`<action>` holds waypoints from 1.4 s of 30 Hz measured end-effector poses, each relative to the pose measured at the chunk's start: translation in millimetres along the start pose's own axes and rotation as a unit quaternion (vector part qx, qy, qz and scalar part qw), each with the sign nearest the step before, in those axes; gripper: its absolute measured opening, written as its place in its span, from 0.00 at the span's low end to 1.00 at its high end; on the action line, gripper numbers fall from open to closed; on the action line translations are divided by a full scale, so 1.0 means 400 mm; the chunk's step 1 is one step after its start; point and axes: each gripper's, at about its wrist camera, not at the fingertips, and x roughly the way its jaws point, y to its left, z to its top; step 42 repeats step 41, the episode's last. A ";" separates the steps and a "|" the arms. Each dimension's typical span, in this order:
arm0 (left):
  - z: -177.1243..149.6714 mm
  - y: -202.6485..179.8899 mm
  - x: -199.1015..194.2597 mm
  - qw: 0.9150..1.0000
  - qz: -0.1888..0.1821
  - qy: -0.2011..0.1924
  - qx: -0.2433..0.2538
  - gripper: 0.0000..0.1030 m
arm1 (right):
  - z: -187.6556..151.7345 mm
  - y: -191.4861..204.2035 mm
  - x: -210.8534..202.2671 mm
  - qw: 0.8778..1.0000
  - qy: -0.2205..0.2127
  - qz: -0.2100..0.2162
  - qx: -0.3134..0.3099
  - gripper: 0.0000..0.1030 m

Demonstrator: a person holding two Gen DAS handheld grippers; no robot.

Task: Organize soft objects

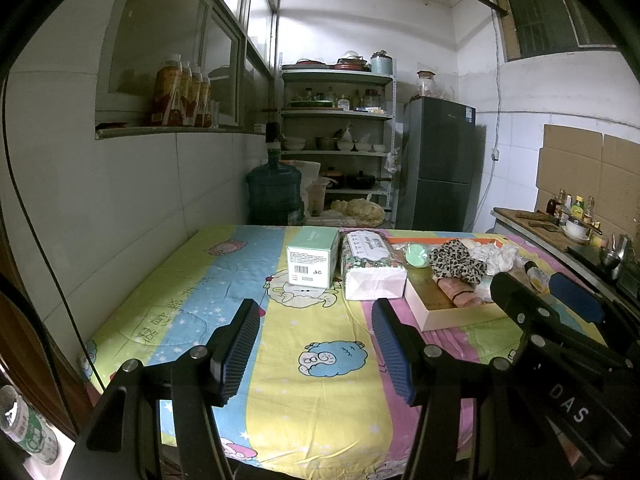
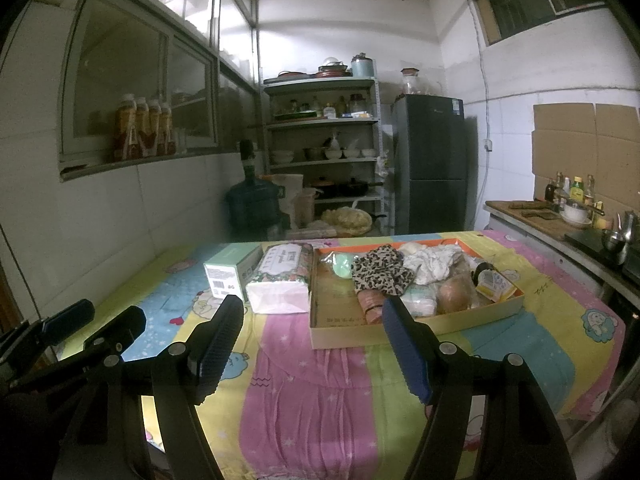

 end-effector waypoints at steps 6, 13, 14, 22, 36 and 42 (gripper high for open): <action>-0.001 -0.001 -0.001 1.000 0.000 0.000 0.000 0.56 | -0.001 0.002 0.000 1.000 -0.001 -0.001 0.000 0.71; -0.002 -0.001 0.000 1.000 0.000 0.000 0.000 0.56 | -0.001 0.001 0.000 1.000 0.000 -0.001 0.000 0.71; -0.002 -0.001 -0.001 1.000 0.000 0.000 0.000 0.56 | -0.001 0.003 0.000 1.000 0.000 0.000 0.000 0.71; -0.003 -0.003 -0.001 1.000 0.000 -0.001 0.001 0.56 | -0.002 0.002 0.000 1.000 -0.001 -0.001 0.000 0.71; -0.005 -0.006 -0.003 1.000 -0.002 -0.002 0.000 0.56 | -0.002 0.005 0.001 1.000 -0.001 -0.001 0.000 0.71; -0.004 -0.009 -0.001 1.000 -0.004 -0.003 0.000 0.56 | -0.003 0.004 0.001 1.000 -0.001 -0.001 0.001 0.71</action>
